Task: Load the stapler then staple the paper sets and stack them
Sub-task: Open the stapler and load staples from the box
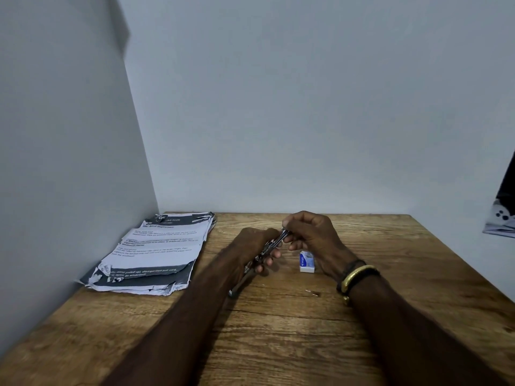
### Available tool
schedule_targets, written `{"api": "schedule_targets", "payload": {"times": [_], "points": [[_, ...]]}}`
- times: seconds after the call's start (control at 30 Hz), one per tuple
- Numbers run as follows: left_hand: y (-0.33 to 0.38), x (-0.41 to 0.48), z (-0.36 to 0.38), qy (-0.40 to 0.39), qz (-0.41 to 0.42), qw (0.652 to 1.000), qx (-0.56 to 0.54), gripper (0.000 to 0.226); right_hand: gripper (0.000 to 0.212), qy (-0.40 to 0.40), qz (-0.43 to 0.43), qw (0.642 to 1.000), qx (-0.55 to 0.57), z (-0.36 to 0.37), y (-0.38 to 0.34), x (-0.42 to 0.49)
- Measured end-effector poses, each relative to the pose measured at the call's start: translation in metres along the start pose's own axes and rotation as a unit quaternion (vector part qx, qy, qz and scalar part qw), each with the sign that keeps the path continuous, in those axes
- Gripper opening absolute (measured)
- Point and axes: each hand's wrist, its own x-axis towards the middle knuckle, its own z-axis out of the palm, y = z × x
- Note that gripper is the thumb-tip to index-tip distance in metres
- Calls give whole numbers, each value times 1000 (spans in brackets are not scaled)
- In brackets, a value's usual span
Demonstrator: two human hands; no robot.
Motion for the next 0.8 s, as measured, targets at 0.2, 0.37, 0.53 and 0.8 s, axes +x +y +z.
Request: {"api": "schedule_targets", "payload": {"times": [0.2, 0.37, 0.53, 0.8], "points": [[1, 0, 0, 12, 13, 999, 30, 36, 10, -10, 5, 1000, 17, 2, -1, -1], [1, -1, 1, 31, 35, 997, 59, 40, 11, -15, 6, 1000, 22, 3, -1, 0], [1, -2, 4, 46, 31, 997, 62, 37, 10, -14, 8, 1000, 3, 6, 1, -1], [4, -3, 8, 10, -21, 1000, 15, 27, 13, 21, 28, 999, -19, 3, 0, -2]]}}
